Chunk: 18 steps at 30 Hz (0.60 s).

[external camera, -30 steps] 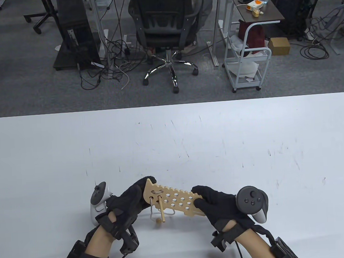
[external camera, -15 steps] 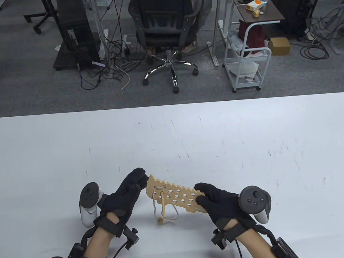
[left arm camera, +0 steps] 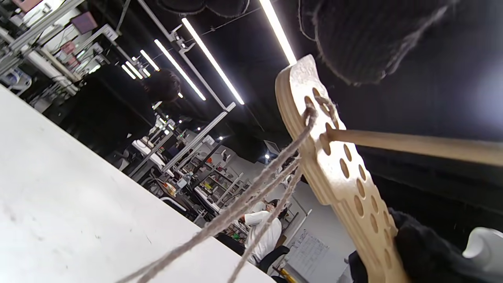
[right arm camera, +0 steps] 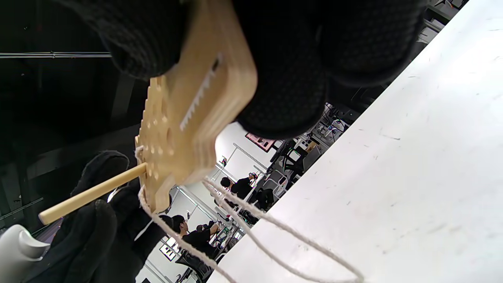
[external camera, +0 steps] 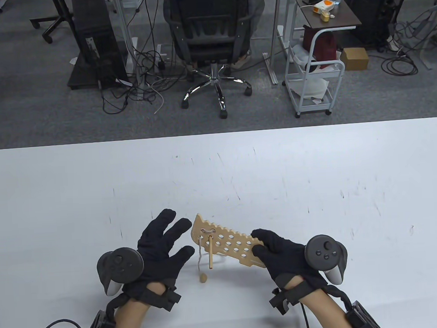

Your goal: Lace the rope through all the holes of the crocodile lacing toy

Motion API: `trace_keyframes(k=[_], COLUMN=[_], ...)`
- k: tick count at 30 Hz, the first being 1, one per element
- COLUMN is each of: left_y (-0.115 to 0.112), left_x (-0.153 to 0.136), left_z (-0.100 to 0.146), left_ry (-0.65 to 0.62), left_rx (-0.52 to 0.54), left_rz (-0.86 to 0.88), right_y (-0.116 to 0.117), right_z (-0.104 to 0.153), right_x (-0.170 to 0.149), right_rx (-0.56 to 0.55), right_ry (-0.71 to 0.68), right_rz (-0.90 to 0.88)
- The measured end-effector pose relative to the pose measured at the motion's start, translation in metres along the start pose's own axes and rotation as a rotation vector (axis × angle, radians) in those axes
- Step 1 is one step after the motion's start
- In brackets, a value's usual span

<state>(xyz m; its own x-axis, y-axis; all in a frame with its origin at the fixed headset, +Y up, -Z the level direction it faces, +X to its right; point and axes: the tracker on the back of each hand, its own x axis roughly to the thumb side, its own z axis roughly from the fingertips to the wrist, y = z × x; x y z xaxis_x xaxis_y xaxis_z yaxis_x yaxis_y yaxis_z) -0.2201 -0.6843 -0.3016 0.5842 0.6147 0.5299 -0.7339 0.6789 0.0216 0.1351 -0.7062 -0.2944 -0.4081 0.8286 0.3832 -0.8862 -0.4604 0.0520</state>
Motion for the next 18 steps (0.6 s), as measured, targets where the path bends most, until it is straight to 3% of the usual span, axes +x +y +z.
trace_keyframes(k=[9, 18], left_y=[-0.009, -0.017], left_x=[0.027, 0.04], left_z=[0.004, 0.007], left_ry=[-0.158, -0.222], left_rx=[0.014, 0.017], left_rz=[-0.303, -0.352], right_y=[0.004, 0.009], right_z=[0.001, 0.002], right_x=[0.003, 0.005], right_rx=[0.024, 0.059], right_ry=[-0.007, -0.011], right_rz=[0.003, 0.001])
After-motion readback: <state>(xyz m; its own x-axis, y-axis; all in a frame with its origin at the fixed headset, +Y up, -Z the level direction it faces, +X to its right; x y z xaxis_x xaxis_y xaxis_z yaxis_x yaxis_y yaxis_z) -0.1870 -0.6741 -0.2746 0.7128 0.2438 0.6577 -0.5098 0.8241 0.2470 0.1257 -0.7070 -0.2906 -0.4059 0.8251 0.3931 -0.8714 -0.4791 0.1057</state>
